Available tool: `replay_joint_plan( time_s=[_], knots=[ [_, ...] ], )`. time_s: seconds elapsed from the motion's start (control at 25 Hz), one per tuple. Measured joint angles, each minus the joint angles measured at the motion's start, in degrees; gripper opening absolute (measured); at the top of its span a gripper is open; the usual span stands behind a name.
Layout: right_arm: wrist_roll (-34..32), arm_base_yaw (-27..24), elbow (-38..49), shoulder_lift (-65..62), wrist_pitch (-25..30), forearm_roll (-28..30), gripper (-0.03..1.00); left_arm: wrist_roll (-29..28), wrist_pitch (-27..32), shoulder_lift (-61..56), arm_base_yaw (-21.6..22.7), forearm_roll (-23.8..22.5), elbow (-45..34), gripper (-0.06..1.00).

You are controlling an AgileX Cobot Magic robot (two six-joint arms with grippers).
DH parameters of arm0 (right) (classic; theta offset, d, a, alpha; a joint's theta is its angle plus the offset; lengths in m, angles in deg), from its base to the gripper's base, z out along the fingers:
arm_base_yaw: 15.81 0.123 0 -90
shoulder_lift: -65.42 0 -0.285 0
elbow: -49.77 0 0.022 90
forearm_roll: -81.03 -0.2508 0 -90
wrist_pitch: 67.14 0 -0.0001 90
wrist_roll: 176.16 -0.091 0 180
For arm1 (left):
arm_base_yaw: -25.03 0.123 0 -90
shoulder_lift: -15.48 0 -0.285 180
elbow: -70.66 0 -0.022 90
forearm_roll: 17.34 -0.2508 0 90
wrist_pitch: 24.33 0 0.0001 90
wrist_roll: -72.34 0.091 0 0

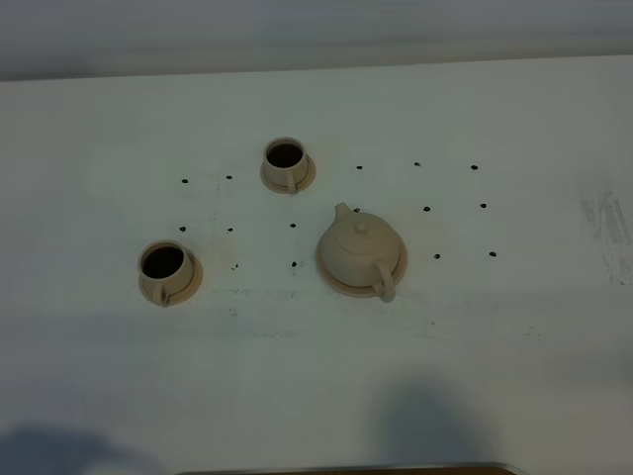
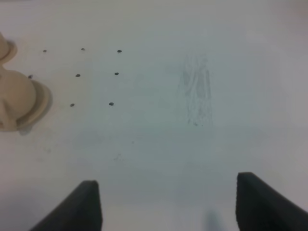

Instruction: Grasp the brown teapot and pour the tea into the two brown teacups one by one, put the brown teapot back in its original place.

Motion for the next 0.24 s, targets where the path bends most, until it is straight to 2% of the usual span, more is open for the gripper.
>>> replay_joint_plan(
  time_s=[0.24],
  knots=[
    [0.0, 0.0, 0.0, 0.0, 0.0, 0.0, 0.57, 0.0, 0.0, 0.0, 0.0, 0.0, 0.0, 0.49]
  ],
)
